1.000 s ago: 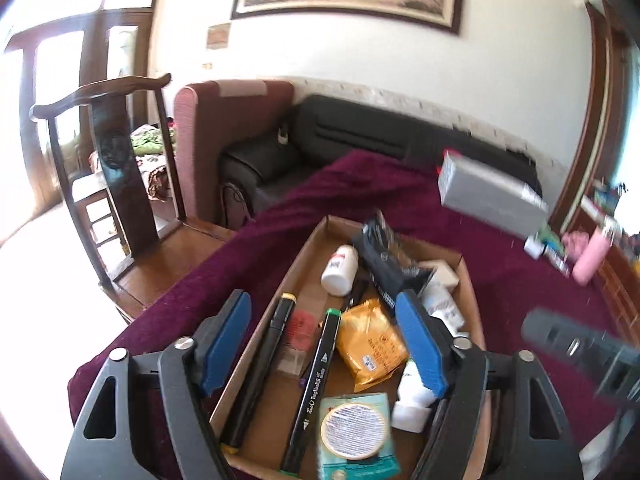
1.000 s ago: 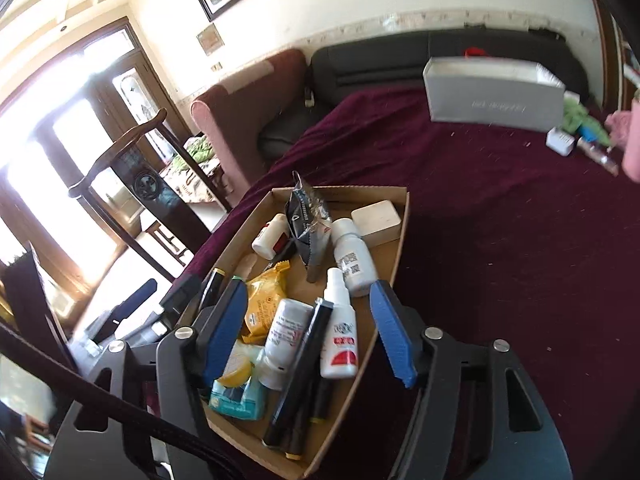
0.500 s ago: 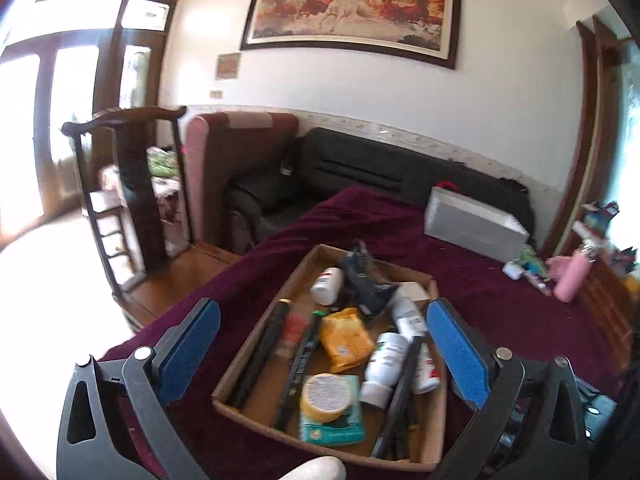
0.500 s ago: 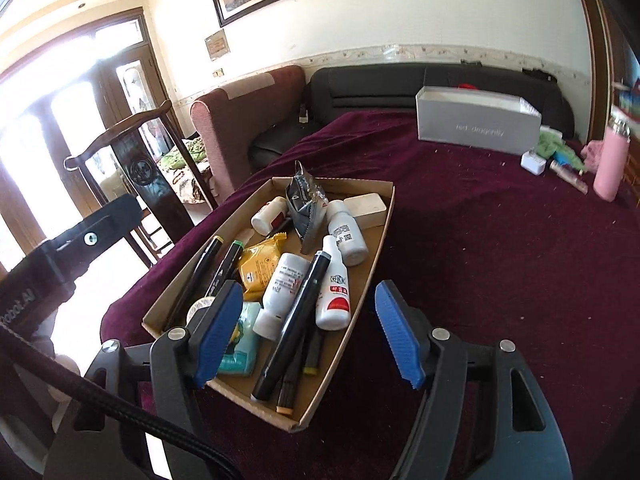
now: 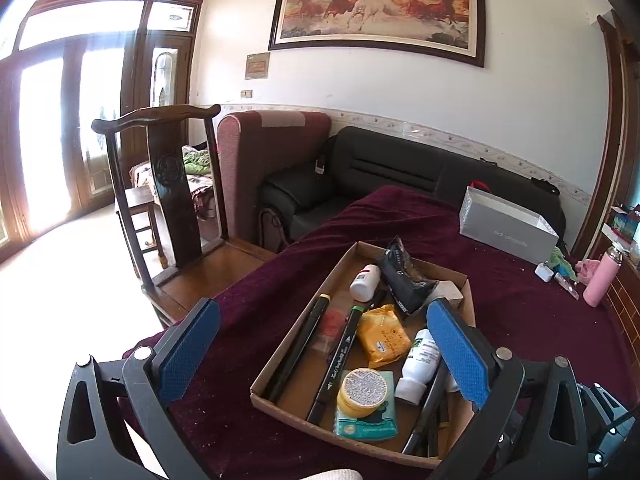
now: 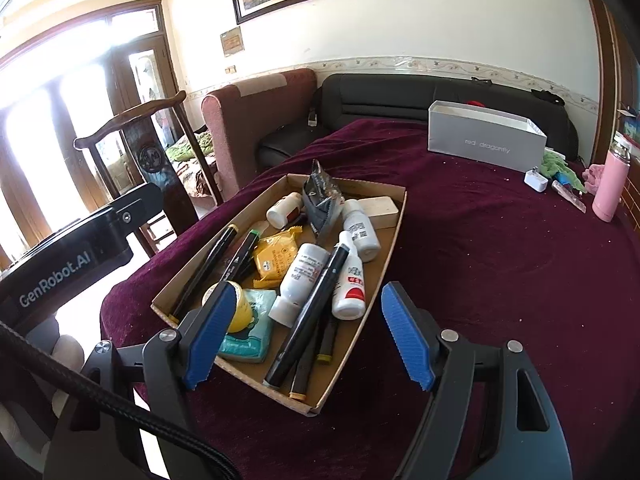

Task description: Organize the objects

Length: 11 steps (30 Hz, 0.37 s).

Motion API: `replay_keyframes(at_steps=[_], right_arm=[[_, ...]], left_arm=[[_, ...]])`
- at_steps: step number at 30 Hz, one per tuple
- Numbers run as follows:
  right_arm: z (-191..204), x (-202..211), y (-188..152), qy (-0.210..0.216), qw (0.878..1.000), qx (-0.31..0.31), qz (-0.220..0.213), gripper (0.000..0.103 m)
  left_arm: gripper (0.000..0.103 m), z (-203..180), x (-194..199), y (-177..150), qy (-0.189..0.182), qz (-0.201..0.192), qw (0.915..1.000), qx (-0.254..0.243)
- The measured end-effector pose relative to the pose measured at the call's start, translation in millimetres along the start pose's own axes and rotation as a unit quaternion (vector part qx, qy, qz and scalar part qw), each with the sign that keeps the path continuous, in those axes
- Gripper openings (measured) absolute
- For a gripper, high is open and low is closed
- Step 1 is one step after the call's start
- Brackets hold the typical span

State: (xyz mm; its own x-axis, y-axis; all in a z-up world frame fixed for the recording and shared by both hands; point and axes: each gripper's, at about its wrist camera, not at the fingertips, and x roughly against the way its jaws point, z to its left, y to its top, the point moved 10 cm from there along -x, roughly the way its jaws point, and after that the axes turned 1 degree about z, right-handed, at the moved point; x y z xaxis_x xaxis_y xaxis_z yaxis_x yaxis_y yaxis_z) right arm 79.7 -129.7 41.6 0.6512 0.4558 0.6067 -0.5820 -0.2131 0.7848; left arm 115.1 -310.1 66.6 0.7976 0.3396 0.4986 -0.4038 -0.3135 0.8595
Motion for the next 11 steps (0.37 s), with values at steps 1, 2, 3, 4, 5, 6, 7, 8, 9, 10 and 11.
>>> replay_keyframes(at_steps=[1,2,3,4,5,6,7,8,9,10,11], right_arm=[[1,0,0,0.0,1.0,0.002,0.0,0.076],[3,0,0,0.0,1.0,0.004,0.0,0.076],[4,0,0,-0.001,1.0,0.005,0.0,0.076],[5,0,0,-0.001,1.0,0.007,-0.001,0.076],[6,0,-1,-0.002,1.0,0.008,-0.001,0.076],[7,-1,-1,-0.002,1.0,0.01,-0.001,0.076],[7,-1,-1,-0.002,1.0,0.01,0.0,0.076],[8,-1,-2,-0.002,1.0,0.011,0.001,0.076],[8,-2,-2,-0.001,1.0,0.01,0.002,0.076],[8,-3,-3,-0.001,1.0,0.011,0.003,0.076],[8,-3,-3,-0.002,1.0,0.011,0.003,0.076]], left_arm=[[0.102,0,0,-1,0.0,0.001,1.0,0.0],[0.102,1,-1,-2,0.001,0.002,1.0,-0.001],[0.102,1,-2,-3,0.003,0.003,1.0,-0.001],[0.102,2,-2,-4,0.006,0.004,1.0,-0.002],[0.102,2,-3,-5,0.006,0.007,1.0,-0.003],[0.102,2,-5,-7,0.009,0.011,0.9999,-0.005],[0.102,3,-6,-8,0.013,0.014,0.9998,-0.007],[0.102,4,-8,-9,0.017,0.019,0.9997,-0.007],[0.102,5,-9,-11,0.017,0.022,0.9996,-0.005],[0.102,5,-9,-12,0.019,0.022,0.9996,-0.006],[0.102,5,-9,-12,0.026,0.022,0.9994,-0.009]])
